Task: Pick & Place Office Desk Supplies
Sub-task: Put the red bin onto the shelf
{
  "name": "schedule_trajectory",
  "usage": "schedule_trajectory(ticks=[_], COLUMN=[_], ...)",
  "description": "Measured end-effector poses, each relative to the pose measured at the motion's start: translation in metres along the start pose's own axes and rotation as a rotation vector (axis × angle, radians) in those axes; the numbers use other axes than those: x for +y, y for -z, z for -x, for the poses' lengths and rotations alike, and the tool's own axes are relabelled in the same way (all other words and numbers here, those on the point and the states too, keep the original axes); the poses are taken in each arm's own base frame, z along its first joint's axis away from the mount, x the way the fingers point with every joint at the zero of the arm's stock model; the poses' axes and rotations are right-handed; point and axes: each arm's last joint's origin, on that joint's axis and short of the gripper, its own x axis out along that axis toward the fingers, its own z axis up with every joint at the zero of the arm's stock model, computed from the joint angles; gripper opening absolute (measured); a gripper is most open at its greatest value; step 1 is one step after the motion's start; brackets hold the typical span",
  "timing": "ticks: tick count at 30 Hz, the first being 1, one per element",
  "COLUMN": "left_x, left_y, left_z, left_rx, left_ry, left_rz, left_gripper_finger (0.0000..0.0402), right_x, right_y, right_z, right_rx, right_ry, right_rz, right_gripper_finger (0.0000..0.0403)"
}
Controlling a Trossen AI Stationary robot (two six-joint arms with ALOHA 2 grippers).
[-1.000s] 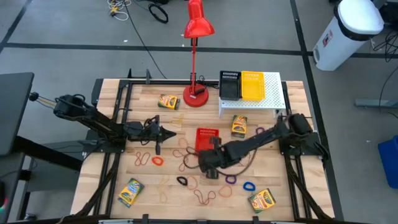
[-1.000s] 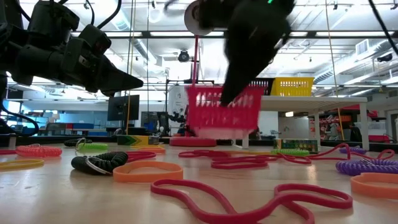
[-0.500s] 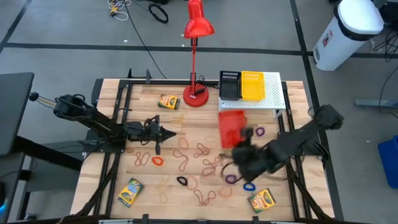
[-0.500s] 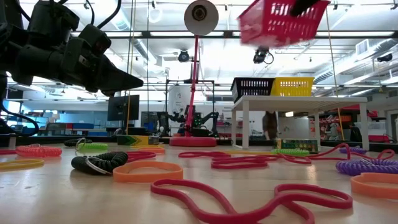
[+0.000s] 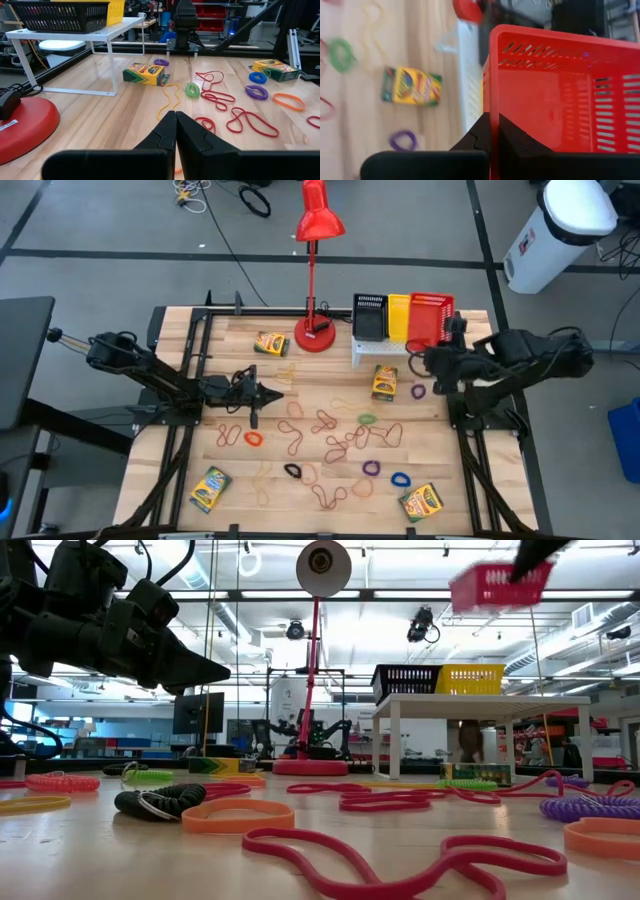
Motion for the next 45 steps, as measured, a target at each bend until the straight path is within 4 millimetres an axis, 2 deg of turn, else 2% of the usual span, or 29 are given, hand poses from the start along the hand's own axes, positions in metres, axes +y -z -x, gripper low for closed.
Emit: schedule_trajectory(ticks=[5,13,20,28,45], left_x=[0.0,0.0,0.0,0.0,0.0], left_y=[0.0,0.0,0.0,0.0,0.0], left_z=[0.0,0.0,0.0,0.0,0.0], left_rx=[0.0,0.0,0.0,0.0,0.0], left_ry=[0.0,0.0,0.0,0.0,0.0], left_rz=[0.0,0.0,0.0,0.0,0.0], left_gripper_finger=[0.0011,0.0011,0.0011,0.0011,0.0011], right_x=[-0.002,-0.008,0.002,0.013,0.005], right_y=[0.032,0.072,0.097,0.105,0.098], right_z=[-0.019,-0.022,-0.035,-0.057,-0.064], right_rx=[0.127,0.157,0.185,0.171,0.117], right_ry=[0.02,0.011,-0.017,-0.041,-0.05], right_rz=[0.045,-0.011,-0.013,0.034,-0.021], right_gripper_finger=[0.0007,0.0007,0.0008,0.0008,0.0012])
